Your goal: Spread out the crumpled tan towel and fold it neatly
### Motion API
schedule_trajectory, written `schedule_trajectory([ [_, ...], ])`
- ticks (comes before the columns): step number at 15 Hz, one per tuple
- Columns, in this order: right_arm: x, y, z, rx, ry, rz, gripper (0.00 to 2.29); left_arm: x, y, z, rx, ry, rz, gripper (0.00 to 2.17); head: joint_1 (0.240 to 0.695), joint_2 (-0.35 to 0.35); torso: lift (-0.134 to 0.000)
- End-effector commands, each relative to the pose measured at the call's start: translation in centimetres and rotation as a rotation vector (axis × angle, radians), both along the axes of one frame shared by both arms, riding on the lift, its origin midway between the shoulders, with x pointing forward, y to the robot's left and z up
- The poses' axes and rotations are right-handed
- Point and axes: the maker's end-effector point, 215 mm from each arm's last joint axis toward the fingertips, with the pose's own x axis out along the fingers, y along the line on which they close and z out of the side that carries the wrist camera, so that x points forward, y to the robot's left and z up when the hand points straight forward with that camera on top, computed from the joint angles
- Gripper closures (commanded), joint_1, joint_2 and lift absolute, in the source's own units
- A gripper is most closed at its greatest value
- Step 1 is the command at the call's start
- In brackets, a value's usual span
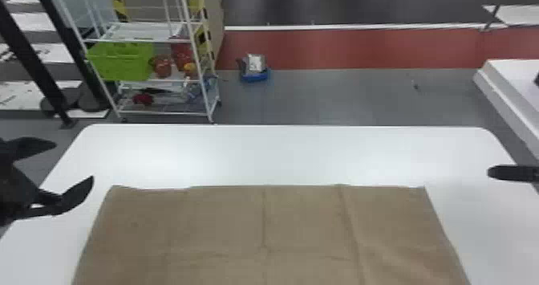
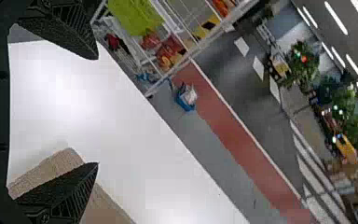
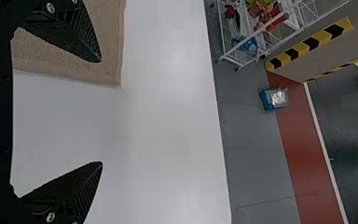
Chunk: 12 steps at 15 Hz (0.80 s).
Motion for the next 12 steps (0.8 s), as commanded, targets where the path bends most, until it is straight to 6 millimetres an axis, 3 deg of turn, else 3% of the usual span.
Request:
schedule_trajectory([
  [1, 0.2, -0.1, -0.5, -0.023, 0.016, 0.003, 0.09, 1.7, -2.3, -1.3, 0.113, 0.065, -0.117, 0.07, 0.695, 0.027, -0.122],
  [6, -1.0, -2.1, -1.3, -0.053, 0.041, -0.023, 0.09, 3.8, -4.3, -3.3, 0.184, 0.245, -0.298, 0.08, 0.695, -0.028, -0.122],
  [12, -4.3, -5.0, -3.7, -0.094, 0.119, -0.082, 0.10, 4.1, -3.5, -4.3, 0.232, 0.401, -0.385, 0.08, 0.695, -0.069, -0.122],
])
